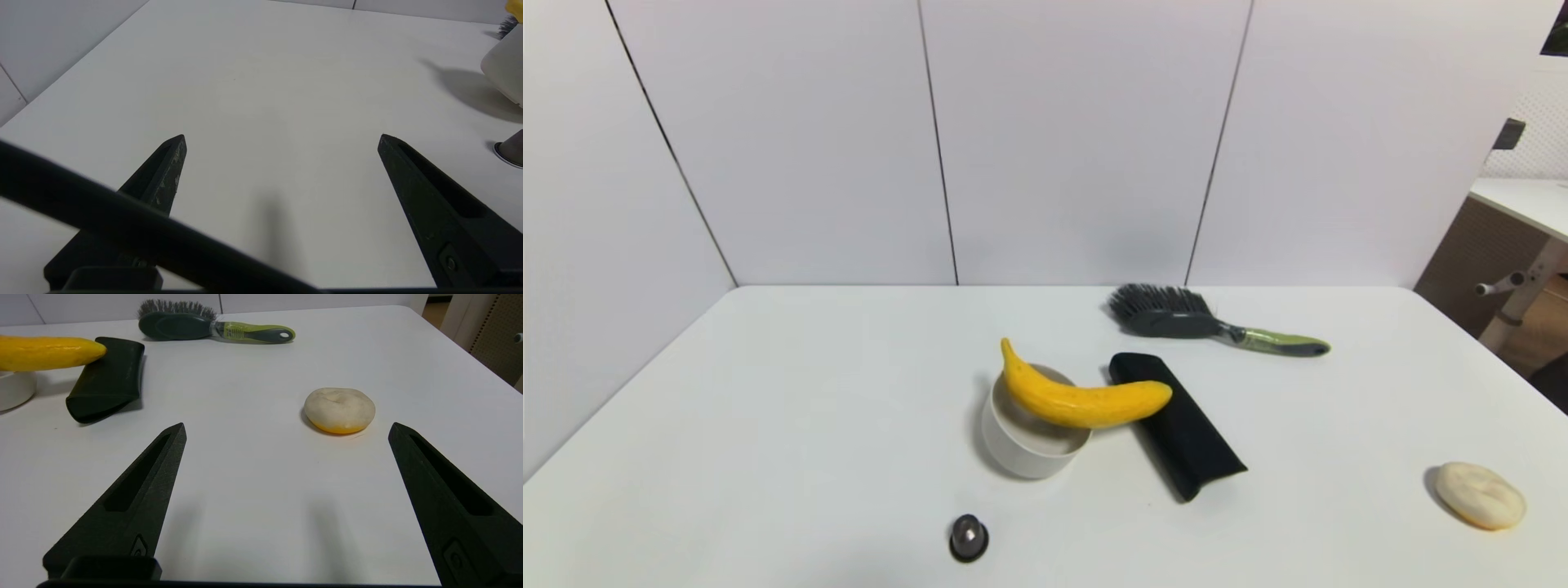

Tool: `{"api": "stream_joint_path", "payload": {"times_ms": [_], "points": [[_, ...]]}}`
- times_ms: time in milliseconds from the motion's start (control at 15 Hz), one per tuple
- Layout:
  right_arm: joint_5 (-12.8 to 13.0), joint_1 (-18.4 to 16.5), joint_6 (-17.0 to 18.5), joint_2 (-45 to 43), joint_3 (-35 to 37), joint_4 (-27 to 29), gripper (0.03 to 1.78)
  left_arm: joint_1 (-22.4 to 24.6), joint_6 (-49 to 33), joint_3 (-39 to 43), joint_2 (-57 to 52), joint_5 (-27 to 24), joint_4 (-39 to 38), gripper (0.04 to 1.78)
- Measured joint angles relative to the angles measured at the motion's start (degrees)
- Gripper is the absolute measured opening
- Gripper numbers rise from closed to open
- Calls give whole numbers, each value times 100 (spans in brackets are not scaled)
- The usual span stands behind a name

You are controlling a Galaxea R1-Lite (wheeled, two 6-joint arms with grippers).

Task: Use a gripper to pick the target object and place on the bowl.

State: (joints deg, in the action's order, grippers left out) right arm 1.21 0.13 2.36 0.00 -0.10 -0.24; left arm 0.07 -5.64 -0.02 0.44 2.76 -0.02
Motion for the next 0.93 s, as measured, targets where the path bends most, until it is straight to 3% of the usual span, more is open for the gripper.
{"api": "stream_joint_path", "payload": {"times_ms": [533,933], "points": [[2,0,0,0,0,0,171,0,729,2,-57,-199,2,169],[0,0,0,0,0,0,171,0,364,2,-57,-182,2,169]]}}
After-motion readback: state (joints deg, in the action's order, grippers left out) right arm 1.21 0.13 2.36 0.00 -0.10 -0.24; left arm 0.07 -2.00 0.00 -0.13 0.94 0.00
